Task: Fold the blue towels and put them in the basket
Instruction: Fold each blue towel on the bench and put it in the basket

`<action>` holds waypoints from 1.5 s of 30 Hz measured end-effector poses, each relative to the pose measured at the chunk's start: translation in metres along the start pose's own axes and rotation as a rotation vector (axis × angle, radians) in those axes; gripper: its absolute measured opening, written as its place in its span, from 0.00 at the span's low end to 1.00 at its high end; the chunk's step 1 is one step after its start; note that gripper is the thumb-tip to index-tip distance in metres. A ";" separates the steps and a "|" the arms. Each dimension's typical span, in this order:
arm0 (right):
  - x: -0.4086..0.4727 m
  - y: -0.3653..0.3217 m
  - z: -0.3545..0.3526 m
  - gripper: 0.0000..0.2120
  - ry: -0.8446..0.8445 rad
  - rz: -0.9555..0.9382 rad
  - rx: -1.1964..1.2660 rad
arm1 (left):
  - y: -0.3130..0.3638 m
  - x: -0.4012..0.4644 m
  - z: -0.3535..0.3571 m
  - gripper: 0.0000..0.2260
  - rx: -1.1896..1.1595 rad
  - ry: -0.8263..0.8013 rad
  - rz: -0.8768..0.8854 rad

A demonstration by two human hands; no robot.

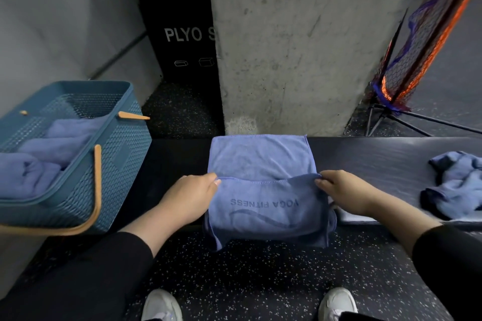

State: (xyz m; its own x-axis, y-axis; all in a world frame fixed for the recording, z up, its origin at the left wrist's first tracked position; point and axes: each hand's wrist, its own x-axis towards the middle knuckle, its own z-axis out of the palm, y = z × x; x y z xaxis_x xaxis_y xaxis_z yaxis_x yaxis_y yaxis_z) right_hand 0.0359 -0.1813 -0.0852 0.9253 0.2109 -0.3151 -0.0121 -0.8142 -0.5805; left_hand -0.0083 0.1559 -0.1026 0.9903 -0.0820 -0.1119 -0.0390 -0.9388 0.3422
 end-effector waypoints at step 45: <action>0.079 -0.001 0.000 0.15 0.350 0.045 -0.074 | -0.023 0.078 0.005 0.17 -0.133 0.279 -0.229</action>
State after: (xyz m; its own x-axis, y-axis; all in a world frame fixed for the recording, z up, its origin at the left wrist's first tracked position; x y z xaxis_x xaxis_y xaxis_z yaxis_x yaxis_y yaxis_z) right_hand 0.1093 -0.1640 -0.1101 0.9984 -0.0133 -0.0557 -0.0400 -0.8580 -0.5121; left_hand 0.0697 0.1694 -0.1243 0.9703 0.2360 0.0529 0.1864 -0.8692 0.4579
